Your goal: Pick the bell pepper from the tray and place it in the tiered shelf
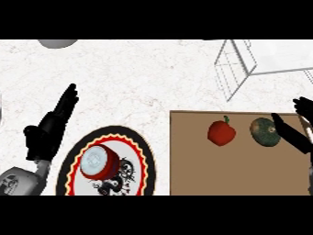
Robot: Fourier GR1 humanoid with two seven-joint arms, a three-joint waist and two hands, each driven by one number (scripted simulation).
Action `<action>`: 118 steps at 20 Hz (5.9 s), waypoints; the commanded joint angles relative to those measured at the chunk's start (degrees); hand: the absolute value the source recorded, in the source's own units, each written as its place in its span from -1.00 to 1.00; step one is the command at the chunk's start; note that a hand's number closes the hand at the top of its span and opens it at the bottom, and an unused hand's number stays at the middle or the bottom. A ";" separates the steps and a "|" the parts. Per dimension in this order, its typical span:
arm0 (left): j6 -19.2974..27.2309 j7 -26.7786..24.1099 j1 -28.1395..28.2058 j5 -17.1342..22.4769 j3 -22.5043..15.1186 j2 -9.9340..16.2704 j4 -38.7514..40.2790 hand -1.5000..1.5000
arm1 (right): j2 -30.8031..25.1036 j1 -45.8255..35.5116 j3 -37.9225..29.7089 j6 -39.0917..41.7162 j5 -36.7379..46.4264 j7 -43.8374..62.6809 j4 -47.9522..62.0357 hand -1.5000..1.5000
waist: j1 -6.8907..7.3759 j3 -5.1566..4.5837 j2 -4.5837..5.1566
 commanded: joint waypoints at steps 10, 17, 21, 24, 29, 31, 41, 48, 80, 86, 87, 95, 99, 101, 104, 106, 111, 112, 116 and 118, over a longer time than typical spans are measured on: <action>-1.62 -2.54 -3.03 -3.33 -1.12 -7.25 5.51 0.00 | -0.64 16.49 0.40 1.85 0.65 -2.63 -18.99 -1.00 | 2.48 0.06 0.01; -3.00 1.46 -4.15 -4.06 0.35 -4.78 3.01 0.00 | -13.16 15.52 4.07 3.97 10.19 22.51 -33.96 -1.00 | 3.15 0.00 0.00; -3.59 0.44 -2.40 -3.97 1.01 -4.83 2.16 0.00 | -17.37 15.90 7.87 7.77 15.33 33.71 -38.55 -1.00 | 3.31 0.03 -0.07; -2.57 -1.10 -0.99 -4.83 -0.48 -6.82 2.40 0.00 | -23.80 10.98 9.24 14.88 14.97 45.73 -41.29 -1.00 | 4.37 -0.13 0.12; -2.59 1.35 -2.34 -5.52 -0.56 -7.07 0.63 0.00 | -27.65 5.52 15.30 22.74 18.08 60.23 -44.20 -1.00 | 4.76 0.00 0.09; -3.10 -0.17 -4.09 -5.77 -0.13 -8.39 3.97 0.00 | -27.97 0.48 18.12 25.05 19.70 68.89 -47.57 -1.00 | 4.68 -0.07 0.27; -3.42 1.30 -2.00 -7.93 1.04 -8.92 1.76 0.00 | -18.10 -11.38 25.79 29.20 25.65 80.97 -46.19 -1.00 | 4.05 0.07 -0.06; -3.88 0.58 -3.18 -9.02 1.88 -10.58 4.82 0.00 | -13.34 -12.76 27.26 30.62 31.44 80.74 -41.63 -1.00 | 3.36 0.08 -0.02; -7.72 2.72 -6.39 -13.03 6.85 -14.32 7.27 0.00 | 4.96 -9.25 23.26 39.94 44.82 71.23 -27.43 -1.00 | 3.04 0.16 0.09; -9.71 2.78 -2.13 -12.38 9.25 -12.74 2.45 0.00 | 7.07 -7.05 20.82 40.71 47.87 68.48 -26.12 -1.00 | 3.48 0.18 0.00; -9.80 0.80 -2.69 -13.50 8.35 -14.04 4.88 0.00 | 5.98 -6.99 18.56 41.19 46.58 66.05 -24.62 -1.00 | 3.36 0.18 0.05; -11.33 -0.11 -1.17 -15.80 10.40 -15.71 5.30 0.00 | 11.21 -5.62 17.64 42.92 49.70 63.75 -23.35 -1.00 | 3.34 0.18 0.01; -13.13 3.01 -1.59 -15.99 11.83 -15.06 2.49 0.00 | 12.78 -5.01 16.59 40.04 51.97 58.32 -17.55 -1.00 | 3.46 0.20 0.03; -12.14 4.85 0.09 -17.15 11.13 -16.19 -1.20 0.00 | 13.26 -5.36 16.03 43.06 51.61 59.28 -18.33 -1.00 | 3.51 0.20 -0.01; -11.29 3.76 0.24 -18.92 9.91 -18.98 -0.16 0.00 | 17.25 -5.02 19.87 42.53 55.69 62.79 -19.15 -1.00 | 3.45 0.18 -0.01; -13.19 2.65 1.13 -18.39 12.37 -16.94 -0.12 0.00 | 15.94 -4.71 17.06 43.15 53.84 58.25 -15.65 1.00 | 3.54 0.19 0.02; -14.03 1.34 2.93 -18.54 12.74 -18.28 1.24 0.00 | 14.98 -4.58 20.30 46.02 57.63 57.13 -16.95 1.00 | 3.56 0.18 0.01; -13.32 2.02 -0.73 -19.63 13.02 -19.17 2.56 0.00 | 14.64 -4.35 20.01 47.29 57.75 57.22 -17.71 1.00 | 3.39 0.18 0.02; -13.69 2.59 -1.08 -21.08 13.70 -19.64 2.97 0.00 | 10.89 0.01 17.48 46.93 56.13 48.81 -20.85 1.00 | 3.26 0.19 0.00; -14.16 1.23 -4.10 -19.97 15.24 -19.52 7.68 0.00 | 13.43 -1.77 23.94 48.42 56.86 48.36 -22.18 1.00 | 2.92 0.16 0.07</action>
